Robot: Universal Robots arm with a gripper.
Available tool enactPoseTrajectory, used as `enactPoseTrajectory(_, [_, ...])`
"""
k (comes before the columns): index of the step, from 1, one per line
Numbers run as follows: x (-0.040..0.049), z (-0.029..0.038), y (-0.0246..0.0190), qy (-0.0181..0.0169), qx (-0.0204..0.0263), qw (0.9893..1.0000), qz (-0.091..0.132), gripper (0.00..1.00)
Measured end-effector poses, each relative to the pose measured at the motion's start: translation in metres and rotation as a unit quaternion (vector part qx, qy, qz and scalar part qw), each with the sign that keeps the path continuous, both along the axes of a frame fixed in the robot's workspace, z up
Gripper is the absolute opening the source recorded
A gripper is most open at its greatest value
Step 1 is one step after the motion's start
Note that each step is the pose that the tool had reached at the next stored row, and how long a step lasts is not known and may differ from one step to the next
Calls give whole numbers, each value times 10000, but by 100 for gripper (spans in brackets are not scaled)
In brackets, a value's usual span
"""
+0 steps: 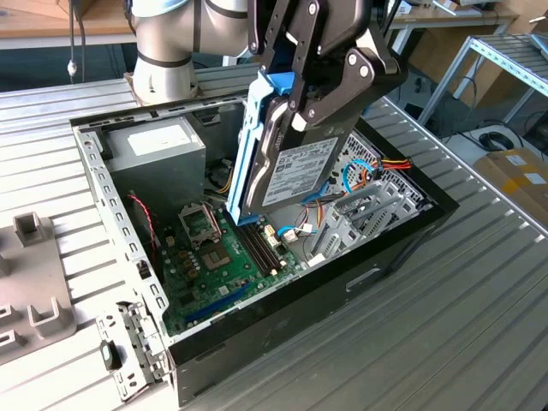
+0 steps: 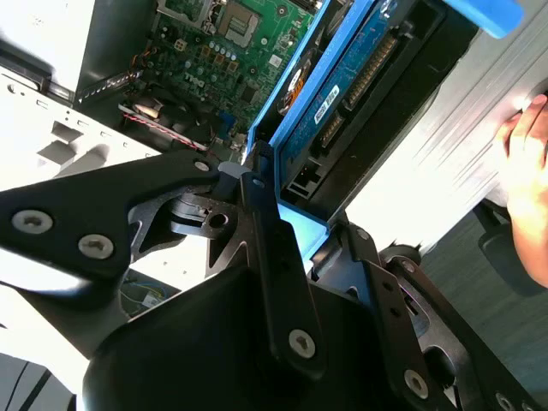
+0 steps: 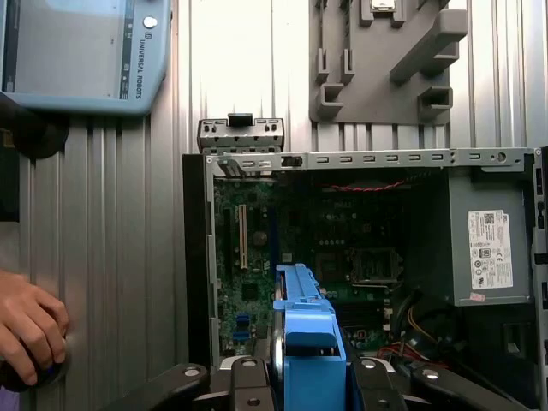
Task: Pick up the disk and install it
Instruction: 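Pick up the disk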
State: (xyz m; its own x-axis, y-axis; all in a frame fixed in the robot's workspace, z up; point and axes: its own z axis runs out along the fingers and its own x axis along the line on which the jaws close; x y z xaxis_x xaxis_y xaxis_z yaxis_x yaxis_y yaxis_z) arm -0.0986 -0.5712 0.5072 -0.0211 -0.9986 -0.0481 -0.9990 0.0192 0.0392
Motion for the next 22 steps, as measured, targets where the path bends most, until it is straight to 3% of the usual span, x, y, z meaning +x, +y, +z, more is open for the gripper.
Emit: enactPoseTrajectory(22, [22,-12,-75,0,0,10000,0,37])
